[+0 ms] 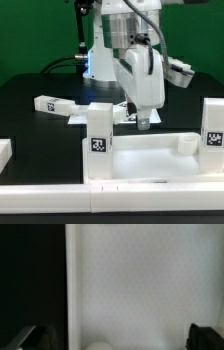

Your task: Assemble desk

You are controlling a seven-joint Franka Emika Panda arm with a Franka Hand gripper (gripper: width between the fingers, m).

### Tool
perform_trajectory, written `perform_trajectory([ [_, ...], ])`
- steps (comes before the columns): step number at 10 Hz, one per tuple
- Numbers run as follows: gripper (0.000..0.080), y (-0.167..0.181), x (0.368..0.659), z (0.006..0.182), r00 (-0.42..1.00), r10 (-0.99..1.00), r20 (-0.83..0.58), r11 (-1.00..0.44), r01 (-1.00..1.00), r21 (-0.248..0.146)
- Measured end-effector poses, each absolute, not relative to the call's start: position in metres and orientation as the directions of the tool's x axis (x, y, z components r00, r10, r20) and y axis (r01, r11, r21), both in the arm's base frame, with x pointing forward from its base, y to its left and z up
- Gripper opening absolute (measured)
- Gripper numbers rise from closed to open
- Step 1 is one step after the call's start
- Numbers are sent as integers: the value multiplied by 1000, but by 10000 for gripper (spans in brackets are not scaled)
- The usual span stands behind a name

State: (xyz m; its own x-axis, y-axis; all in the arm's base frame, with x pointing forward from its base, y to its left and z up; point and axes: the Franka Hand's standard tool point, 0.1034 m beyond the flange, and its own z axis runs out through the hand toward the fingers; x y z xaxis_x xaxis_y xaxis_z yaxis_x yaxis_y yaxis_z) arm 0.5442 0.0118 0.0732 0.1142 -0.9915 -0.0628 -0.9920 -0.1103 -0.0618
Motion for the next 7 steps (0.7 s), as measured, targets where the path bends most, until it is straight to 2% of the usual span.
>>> perform_trajectory([
  [1,649,14,542,71,97,-993,-62,-93,-994,-61],
  [2,649,21,529,61,42,-998,-56,-39,-998,-56],
  [3,649,31,509,47,37,-998,-52,-36,-999,-16],
  [6,649,27,494,15,20,-999,-28,-21,-999,37],
  [7,649,28,496,9,22,-1000,-22,-23,-999,44],
])
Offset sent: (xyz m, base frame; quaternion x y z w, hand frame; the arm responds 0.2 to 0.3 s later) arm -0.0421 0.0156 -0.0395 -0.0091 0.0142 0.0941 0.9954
